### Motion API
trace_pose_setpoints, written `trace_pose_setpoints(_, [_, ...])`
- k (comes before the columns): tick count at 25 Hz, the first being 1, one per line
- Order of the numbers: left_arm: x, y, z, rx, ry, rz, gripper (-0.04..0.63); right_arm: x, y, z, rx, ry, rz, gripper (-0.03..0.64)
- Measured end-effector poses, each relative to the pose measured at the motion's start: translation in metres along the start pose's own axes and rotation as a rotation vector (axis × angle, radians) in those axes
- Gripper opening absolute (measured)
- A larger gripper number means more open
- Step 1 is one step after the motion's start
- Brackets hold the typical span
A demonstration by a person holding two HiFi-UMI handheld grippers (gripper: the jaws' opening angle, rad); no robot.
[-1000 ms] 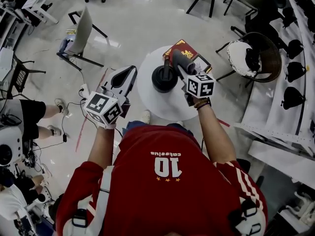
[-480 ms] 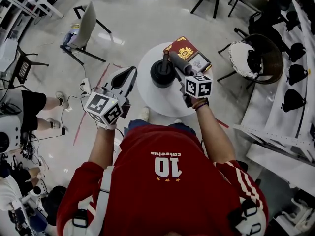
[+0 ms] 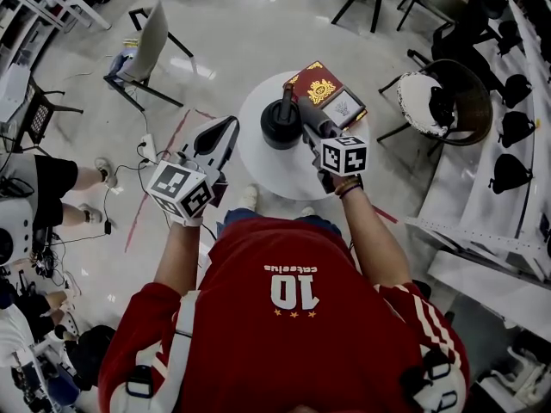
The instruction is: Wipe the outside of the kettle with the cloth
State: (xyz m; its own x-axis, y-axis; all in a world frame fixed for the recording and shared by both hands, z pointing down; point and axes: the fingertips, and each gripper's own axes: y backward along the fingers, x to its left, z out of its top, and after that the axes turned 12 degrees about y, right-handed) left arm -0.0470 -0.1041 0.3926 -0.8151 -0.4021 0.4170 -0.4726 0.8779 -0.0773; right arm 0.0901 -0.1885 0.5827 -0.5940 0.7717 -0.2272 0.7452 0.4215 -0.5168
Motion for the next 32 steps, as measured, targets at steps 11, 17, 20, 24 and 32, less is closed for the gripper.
trace_pose_setpoints(11, [0.012, -0.008, -0.006, 0.037, 0.022, -0.044, 0.008, 0.025, 0.005, -0.027, 0.056, -0.013, -0.001, 0.044])
trace_pose_setpoints(17, [0.014, -0.013, -0.006, 0.047, 0.024, -0.060, 0.008, 0.048, -0.001, -0.044, 0.096, -0.005, 0.039, 0.044])
trace_pose_setpoints(20, [0.019, -0.011, -0.006, 0.050, 0.031, -0.061, 0.008, 0.059, -0.005, -0.048, 0.110, 0.001, 0.056, 0.044])
trace_pose_setpoints(24, [0.030, -0.007, -0.004, 0.053, 0.034, -0.062, 0.008, 0.074, -0.017, -0.047, 0.117, 0.007, 0.070, 0.044])
trace_pose_setpoints(32, [0.052, -0.005, 0.010, 0.048, 0.024, -0.080, 0.008, 0.094, -0.036, -0.041, 0.127, 0.018, 0.076, 0.044])
